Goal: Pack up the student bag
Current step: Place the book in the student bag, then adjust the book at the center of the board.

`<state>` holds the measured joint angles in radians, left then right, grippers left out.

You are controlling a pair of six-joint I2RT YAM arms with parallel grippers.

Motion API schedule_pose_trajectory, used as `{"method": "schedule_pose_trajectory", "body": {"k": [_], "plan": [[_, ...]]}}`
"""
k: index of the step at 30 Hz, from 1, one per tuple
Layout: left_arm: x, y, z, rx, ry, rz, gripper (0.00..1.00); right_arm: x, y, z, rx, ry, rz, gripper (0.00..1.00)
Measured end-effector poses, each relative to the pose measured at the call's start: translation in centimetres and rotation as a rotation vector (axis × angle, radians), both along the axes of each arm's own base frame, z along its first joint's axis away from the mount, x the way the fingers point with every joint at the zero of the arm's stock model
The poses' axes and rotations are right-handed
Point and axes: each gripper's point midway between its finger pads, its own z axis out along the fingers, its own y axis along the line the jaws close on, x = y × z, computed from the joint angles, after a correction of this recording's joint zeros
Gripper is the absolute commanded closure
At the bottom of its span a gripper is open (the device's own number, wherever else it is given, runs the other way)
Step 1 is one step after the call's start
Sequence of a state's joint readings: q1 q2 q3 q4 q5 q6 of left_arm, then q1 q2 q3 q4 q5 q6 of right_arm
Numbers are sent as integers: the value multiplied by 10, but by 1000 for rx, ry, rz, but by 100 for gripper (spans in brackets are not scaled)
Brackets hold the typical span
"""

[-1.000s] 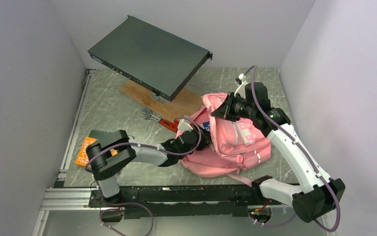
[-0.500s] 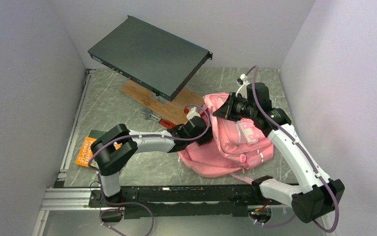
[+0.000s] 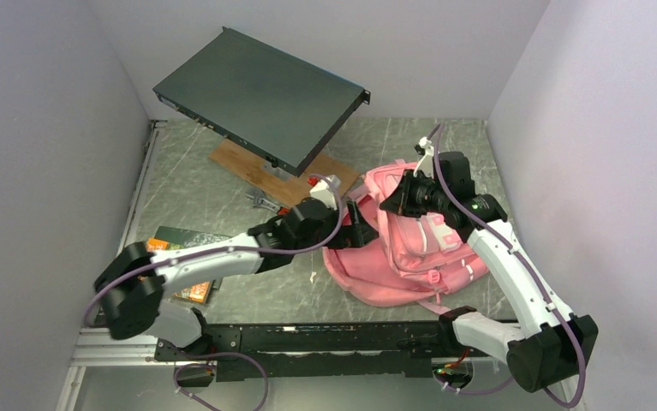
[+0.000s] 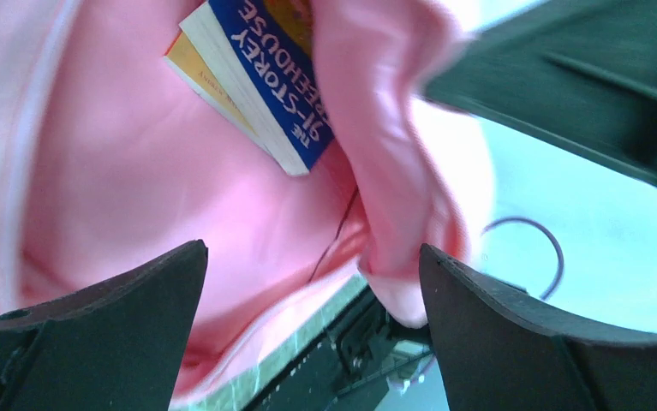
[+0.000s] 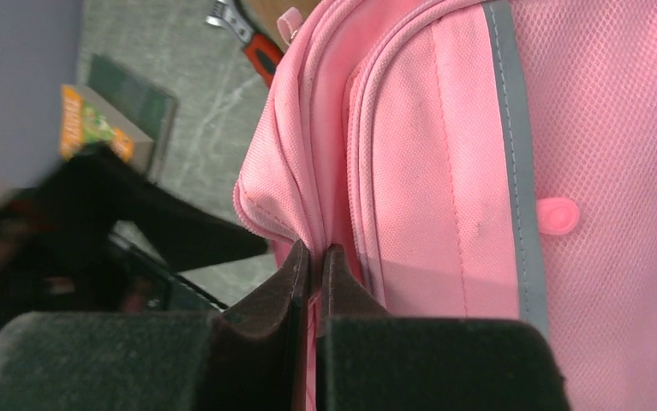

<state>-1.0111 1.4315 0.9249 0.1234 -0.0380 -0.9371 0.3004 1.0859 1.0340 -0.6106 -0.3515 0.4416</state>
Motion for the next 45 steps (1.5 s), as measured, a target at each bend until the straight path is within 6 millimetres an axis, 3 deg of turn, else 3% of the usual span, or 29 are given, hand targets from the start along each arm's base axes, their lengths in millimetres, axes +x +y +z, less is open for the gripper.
{"method": "schedule_pose_trajectory", "body": {"k": [6, 10, 14, 18, 21, 25, 30, 32, 36, 40, 42, 45], "plan": [[-29, 38, 59, 3, -229, -130, 5, -20, -14, -34, -80, 14, 20, 72], [-43, 71, 67, 107, -320, -174, 5, -26, -19, -50, -130, 43, 14, 42], [-49, 115, 65, 233, -366, -144, 1, -22, -28, -47, -209, -5, -29, 23], [-51, 166, 78, 298, -429, -32, 0, -16, -21, -22, -248, -109, -36, 17], [-52, 199, 89, 311, -459, 68, 0, -21, 11, -4, -211, -191, 48, 15], [-56, 235, 99, 318, -482, 162, 0, -41, 76, 3, -103, -280, 224, 12], [-61, 273, 120, 331, -499, 257, 0, -86, 165, -30, -45, -316, 490, 6], [-64, 284, 132, 321, -506, 286, 0, -100, 193, -46, -49, -319, 570, 0], [-70, 302, 144, 294, -506, 330, 0, -123, 244, -81, -93, -375, 720, 0], [-70, 309, 127, 344, -436, 362, 0, -137, 271, -100, -118, -397, 796, 0], [-67, 309, 111, 411, -381, 371, 0, -131, 280, -93, -115, -407, 784, 0], [-59, 306, 85, 529, -309, 388, 0, -117, 294, -64, -80, -449, 740, 0]]}}
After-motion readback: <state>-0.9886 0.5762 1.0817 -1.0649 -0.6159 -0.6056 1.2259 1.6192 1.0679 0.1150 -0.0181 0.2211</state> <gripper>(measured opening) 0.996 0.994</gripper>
